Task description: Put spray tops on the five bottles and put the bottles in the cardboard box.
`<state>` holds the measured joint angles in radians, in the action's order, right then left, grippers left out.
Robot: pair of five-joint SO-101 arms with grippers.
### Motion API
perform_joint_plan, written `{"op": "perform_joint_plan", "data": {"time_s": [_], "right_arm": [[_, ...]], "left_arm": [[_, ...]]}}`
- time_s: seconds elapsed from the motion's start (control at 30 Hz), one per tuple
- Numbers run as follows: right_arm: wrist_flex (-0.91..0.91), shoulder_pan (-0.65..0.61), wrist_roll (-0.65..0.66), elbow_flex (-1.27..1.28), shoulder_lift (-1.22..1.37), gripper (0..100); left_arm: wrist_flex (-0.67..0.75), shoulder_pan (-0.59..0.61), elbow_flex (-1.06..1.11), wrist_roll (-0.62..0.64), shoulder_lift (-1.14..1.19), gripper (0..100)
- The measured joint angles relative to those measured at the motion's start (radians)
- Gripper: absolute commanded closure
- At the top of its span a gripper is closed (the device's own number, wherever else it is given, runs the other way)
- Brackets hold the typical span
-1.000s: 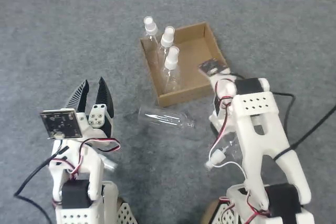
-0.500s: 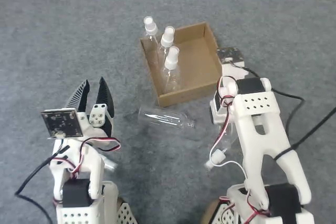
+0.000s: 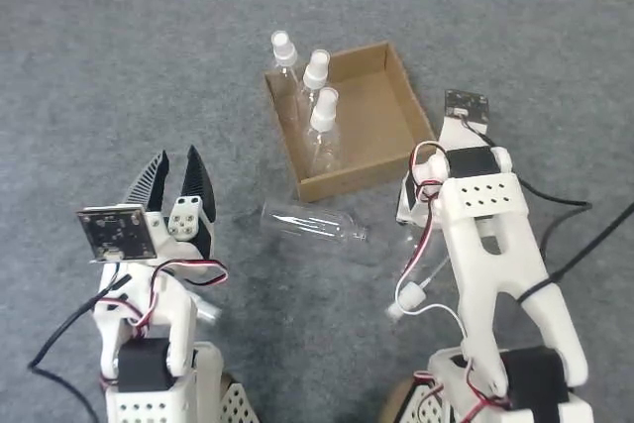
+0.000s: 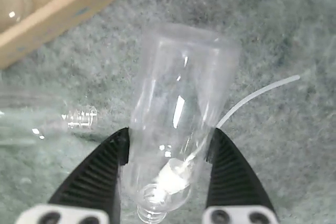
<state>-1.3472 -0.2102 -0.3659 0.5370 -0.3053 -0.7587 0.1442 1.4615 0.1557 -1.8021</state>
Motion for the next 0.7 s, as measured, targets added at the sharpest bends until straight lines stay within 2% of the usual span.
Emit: {"op": "perform_joint_plan", "data": {"time_s": [0.27,0.53,0.7], "right_arm": [[0.0,0.0,-0.124,0.0,0.0,94.6],[0.0,0.0,-0.388,0.0,0.0,94.6],[0.0,0.0,-0.47,0.0,0.0,94.3]], "left_arm": [[0.0,0.0,0.0,0.0,0.0,89],[0.0,0.0,0.0,0.0,0.0,89],[0.0,0.0,0.0,0.0,0.0,89]]}}
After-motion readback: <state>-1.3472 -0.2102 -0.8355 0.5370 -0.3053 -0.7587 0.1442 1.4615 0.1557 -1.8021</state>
